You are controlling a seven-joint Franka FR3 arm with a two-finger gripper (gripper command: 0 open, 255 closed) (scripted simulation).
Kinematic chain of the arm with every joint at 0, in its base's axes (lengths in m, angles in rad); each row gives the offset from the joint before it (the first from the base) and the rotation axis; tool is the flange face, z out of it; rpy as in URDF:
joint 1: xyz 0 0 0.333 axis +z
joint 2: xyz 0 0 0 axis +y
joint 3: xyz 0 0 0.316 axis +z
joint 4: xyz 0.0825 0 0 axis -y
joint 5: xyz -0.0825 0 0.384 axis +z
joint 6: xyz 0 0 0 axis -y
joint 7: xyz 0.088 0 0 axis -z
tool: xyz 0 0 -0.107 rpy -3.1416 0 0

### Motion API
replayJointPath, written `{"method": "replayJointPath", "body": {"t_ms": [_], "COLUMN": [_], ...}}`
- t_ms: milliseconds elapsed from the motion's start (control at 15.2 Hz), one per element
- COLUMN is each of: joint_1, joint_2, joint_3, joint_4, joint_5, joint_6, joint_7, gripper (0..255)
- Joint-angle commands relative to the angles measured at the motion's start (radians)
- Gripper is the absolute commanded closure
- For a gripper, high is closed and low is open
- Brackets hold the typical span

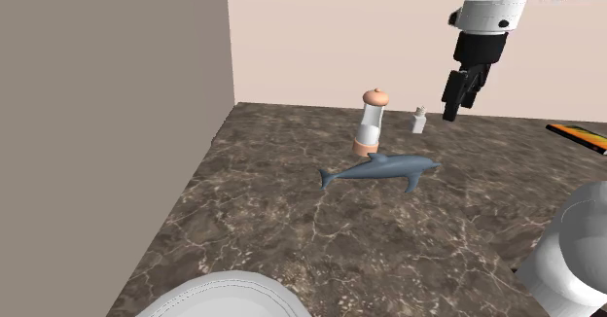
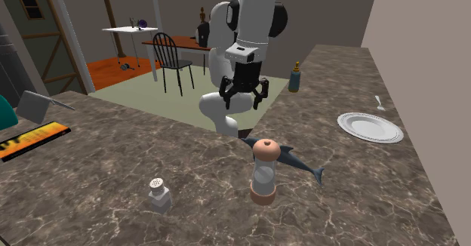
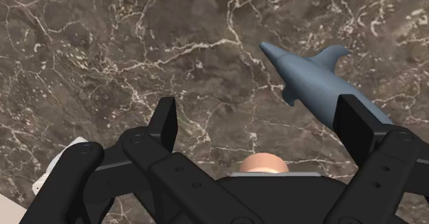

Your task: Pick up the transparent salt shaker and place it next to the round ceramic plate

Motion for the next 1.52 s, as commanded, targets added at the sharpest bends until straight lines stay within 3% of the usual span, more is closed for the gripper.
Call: {"method": "replayJointPath", "body": {"t_ms": [0,528,1056,1452], "joint_1": [0.000,-0.022,-0.039,-0.040], "joint_2": [0.000,0.299,0.598,0.595], "joint_3": [0.000,0.019,0.034,0.031], "joint_4": [0.000,0.209,0.497,0.428], "joint_5": [0.000,0.010,0.004,0.004], "joint_6": [0.000,0.121,0.162,0.230], "joint_7": [0.000,0.058,0.111,0.112], "gripper": [0,0,0,0]}}
